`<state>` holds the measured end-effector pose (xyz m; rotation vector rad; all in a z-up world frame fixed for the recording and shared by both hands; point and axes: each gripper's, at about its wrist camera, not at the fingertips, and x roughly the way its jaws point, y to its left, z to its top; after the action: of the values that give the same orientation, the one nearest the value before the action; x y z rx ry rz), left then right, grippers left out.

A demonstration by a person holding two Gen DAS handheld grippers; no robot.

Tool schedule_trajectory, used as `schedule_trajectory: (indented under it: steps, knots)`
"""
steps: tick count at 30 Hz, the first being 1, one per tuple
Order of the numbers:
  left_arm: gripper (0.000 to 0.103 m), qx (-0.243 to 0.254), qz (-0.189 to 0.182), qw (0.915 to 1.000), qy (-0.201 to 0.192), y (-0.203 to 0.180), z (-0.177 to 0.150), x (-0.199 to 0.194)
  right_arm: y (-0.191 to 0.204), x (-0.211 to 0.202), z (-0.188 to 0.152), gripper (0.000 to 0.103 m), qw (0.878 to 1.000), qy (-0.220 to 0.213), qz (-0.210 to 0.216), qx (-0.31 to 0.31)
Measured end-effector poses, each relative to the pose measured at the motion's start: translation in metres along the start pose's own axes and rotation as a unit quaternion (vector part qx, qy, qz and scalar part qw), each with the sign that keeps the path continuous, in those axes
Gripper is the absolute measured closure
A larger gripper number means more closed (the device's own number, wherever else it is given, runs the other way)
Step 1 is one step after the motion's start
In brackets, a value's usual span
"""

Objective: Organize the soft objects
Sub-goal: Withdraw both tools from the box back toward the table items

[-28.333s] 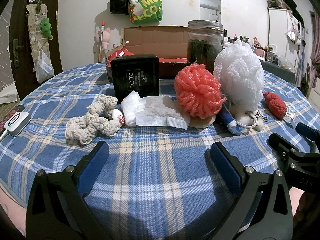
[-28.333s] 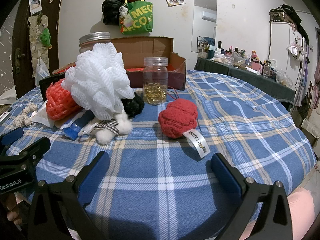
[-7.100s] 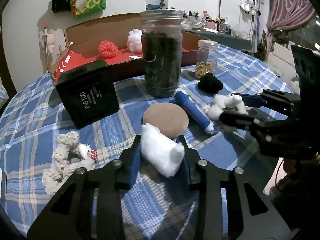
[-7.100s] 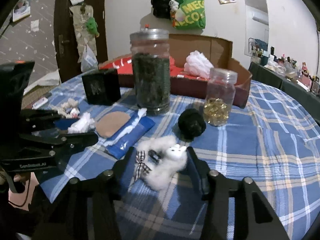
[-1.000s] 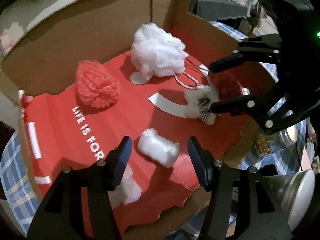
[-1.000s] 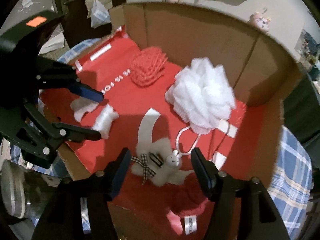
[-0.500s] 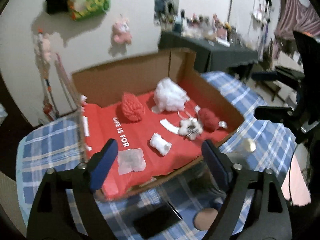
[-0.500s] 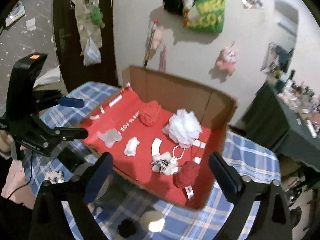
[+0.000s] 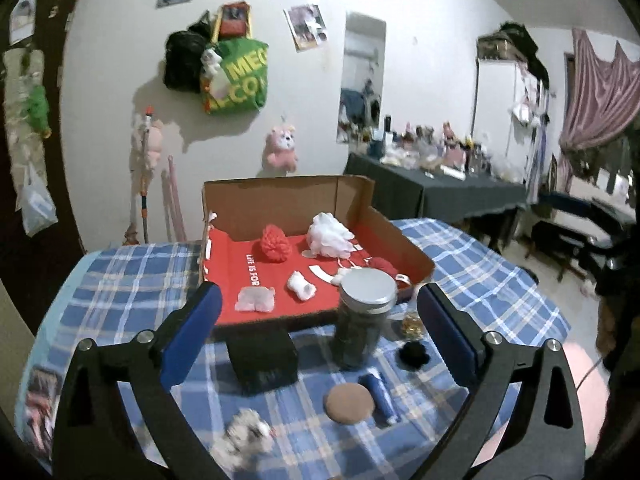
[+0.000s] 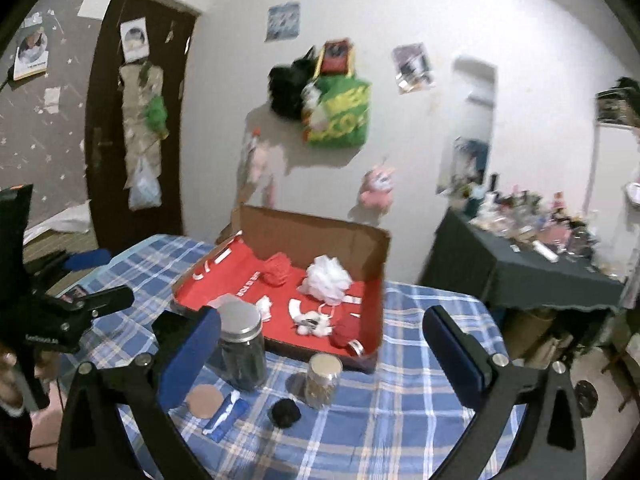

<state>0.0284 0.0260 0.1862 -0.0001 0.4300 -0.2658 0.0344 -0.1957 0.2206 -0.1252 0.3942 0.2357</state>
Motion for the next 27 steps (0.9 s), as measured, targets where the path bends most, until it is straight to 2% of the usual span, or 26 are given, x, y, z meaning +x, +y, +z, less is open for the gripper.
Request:
schedule_trajectory:
  steps: [5,15,20,27]
  knots:
    - [0.000,-0.015,0.027,0.9992,-0.026,-0.014,-0.033,-0.018,0.012,-0.024,-0.045,0.000,0.999,-0.028,-0.033,0.032]
    - [0.000,-0.009,0.065,0.9973,-0.033,-0.032,-0.088,-0.016,0.033,-0.010,-0.112,0.000,0.997,-0.018,-0.041,0.056]
    - [0.000,-0.020,0.052,0.9984,-0.006,-0.030,-0.107,0.000,0.035,0.011,-0.136,0.000,0.997,0.018,-0.035,0.073]
    - [0.000,-0.028,0.055,0.9978,0.025,-0.025,-0.124,0.017,0.037,0.027,-0.156,0.000,0.995,0.035,-0.045,0.079]
